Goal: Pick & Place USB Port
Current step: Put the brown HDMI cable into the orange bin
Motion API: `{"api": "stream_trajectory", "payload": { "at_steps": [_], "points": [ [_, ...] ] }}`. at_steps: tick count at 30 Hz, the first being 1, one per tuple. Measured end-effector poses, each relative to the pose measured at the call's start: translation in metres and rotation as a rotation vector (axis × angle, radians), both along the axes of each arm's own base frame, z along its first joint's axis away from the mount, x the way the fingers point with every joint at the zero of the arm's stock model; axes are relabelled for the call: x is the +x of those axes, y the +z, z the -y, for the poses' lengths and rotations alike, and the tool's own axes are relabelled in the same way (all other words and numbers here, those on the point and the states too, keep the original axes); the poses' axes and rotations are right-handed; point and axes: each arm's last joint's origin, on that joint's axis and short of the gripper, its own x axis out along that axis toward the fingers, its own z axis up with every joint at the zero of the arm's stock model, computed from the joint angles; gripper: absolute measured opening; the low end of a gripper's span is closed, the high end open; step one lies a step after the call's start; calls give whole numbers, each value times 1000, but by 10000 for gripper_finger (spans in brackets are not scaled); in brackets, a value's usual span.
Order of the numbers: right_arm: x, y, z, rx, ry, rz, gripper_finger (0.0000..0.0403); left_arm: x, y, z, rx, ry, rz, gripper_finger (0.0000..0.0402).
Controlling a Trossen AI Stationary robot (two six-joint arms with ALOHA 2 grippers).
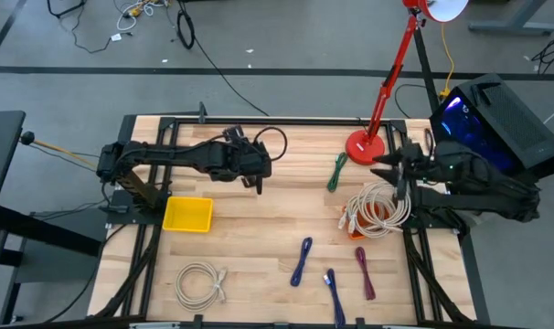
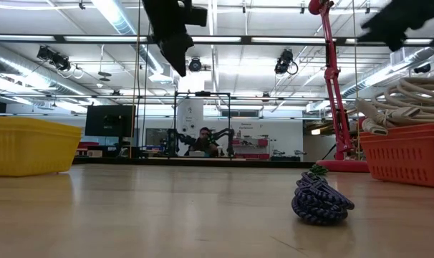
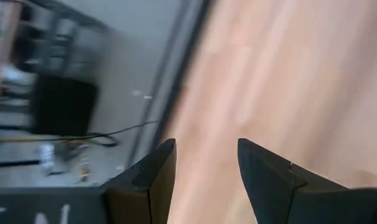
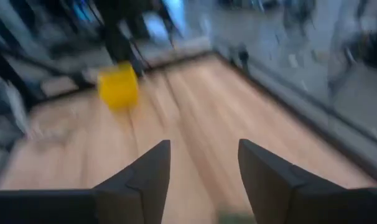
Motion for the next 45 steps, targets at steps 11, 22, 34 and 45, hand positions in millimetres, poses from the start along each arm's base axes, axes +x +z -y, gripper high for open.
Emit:
{"api": "stream_trajectory", "payload": {
  "at_steps": [11, 22, 34, 45],
  "points": [
    [64, -38, 5, -84, 240, 151, 190, -31, -56, 65, -265, -50, -196, 177],
    [77, -44, 7, -75, 267, 204, 190, -79, -85, 153, -569, -24, -293, 177],
    [77, -38, 5, -22, 298, 272, 190, -117, -91, 219, -691, 64, -198, 177],
    [77, -27, 4, -27, 341, 384, 190, -134, -143, 228, -873, 18, -286, 177]
  ]
}}
